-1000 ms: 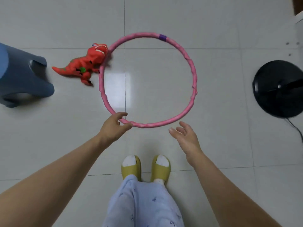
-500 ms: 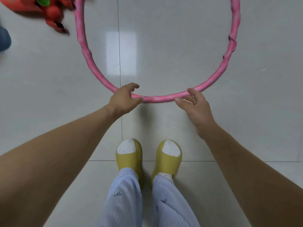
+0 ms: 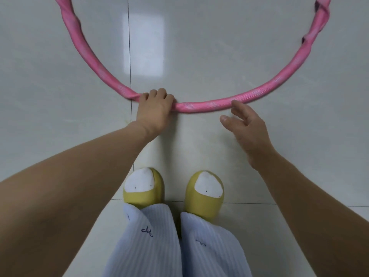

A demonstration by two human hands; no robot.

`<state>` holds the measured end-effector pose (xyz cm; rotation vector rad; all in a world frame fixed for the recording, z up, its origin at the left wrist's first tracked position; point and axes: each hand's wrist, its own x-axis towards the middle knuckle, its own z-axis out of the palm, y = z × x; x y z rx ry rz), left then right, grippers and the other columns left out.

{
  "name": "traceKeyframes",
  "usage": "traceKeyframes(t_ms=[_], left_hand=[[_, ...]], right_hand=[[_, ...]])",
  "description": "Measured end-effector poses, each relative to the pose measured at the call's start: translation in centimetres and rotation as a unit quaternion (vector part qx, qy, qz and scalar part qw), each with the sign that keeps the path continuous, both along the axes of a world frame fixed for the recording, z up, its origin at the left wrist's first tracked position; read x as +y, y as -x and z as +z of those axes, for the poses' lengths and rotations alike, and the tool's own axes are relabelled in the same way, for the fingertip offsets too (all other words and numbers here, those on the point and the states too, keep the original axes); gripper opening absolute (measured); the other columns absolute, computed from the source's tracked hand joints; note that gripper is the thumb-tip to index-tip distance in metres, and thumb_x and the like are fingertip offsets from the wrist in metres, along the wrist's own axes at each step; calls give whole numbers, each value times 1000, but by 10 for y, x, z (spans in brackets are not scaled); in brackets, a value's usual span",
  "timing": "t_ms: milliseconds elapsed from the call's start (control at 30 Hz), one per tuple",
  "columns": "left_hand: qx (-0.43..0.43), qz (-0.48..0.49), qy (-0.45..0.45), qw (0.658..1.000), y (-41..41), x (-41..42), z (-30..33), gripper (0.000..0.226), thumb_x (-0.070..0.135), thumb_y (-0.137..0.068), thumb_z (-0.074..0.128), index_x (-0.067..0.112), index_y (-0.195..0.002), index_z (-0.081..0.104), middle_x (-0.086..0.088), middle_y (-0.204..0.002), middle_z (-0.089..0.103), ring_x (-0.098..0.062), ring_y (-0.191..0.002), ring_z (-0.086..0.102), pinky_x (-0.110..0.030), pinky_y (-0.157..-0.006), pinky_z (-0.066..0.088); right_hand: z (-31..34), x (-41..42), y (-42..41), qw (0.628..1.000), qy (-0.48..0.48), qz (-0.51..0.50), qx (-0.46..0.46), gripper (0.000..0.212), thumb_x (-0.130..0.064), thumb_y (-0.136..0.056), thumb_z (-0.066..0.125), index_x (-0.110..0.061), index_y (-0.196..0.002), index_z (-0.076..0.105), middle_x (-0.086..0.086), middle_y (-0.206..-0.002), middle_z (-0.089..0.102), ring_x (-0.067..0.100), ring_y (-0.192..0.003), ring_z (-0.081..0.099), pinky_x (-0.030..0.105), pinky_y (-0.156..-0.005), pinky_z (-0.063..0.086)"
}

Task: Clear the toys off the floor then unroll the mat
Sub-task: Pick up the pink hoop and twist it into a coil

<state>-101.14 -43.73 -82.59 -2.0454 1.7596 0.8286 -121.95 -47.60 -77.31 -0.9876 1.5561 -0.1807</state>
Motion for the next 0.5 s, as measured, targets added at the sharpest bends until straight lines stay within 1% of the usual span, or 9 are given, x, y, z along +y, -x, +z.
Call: traceKeyframes(t_ms=[67,100,167,233,300,367,433,500], left_hand=[[-33,-49,-15,998,0,-2,-4,40,4,-83,49,8,-123,47,-15,-121,48,-33,-112,44,-40,-94,31],[-32,-64,-18,997,0,-2,-3,35,6,-84,48,6,-119,48,-16,-119,48,-34,-109,45,-40,-91,33],[16,-70,-22,997,0,1,7,27,12,-86,47,1,-111,48,-19,-115,49,-35,-103,47,-40,-82,36],[78,-73,-27,994,0,7,30,26,19,-87,47,1,-106,48,-18,-110,50,-34,-97,49,-39,-75,36],[117,-67,-8,991,1,11,65,22,25,-87,47,5,-98,47,-15,-102,51,-31,-86,50,-34,-67,32],[149,-37,8,988,6,11,107,16,26,-86,45,11,-86,41,-9,-90,49,-26,-72,44,-30,-63,27],[170,-23,7,985,13,9,157,17,29,-83,43,15,-75,35,-1,-79,45,-23,-66,41,-30,-60,26],[187,-21,6,982,18,5,198,18,35,-75,36,21,-66,30,4,-70,43,-23,-63,43,-30,-58,27]], right_hand=[[-3,0,2,1000,6,-2,-1,60,-20,-83,67,-22,-139,42,0,-139,48,6,-115,47,21,-90,39],[-2,0,4,1000,10,-3,0,61,-21,-83,67,-22,-139,42,0,-138,48,6,-116,47,21,-90,39],[4,3,8,1000,10,-4,0,61,-21,-83,67,-24,-139,41,1,-137,49,7,-116,47,21,-89,38],[20,10,12,1000,6,-7,5,62,-21,-83,67,-24,-139,41,3,-137,48,9,-117,47,23,-90,39],[47,16,14,1000,8,-6,17,64,-20,-83,67,-24,-140,39,0,-140,45,11,-120,46,26,-94,39],[81,20,14,999,21,9,39,66,-21,-83,67,-25,-141,36,-6,-144,42,11,-125,43,28,-100,37],[121,21,15,997,39,28,55,69,-22,-82,68,-27,-142,35,-8,-146,37,11,-131,38,30,-107,33],[154,19,13,995,57,47,63,71,-22,-81,69,-27,-142,33,-6,-149,32,11,-135,31,32,-112,27]])
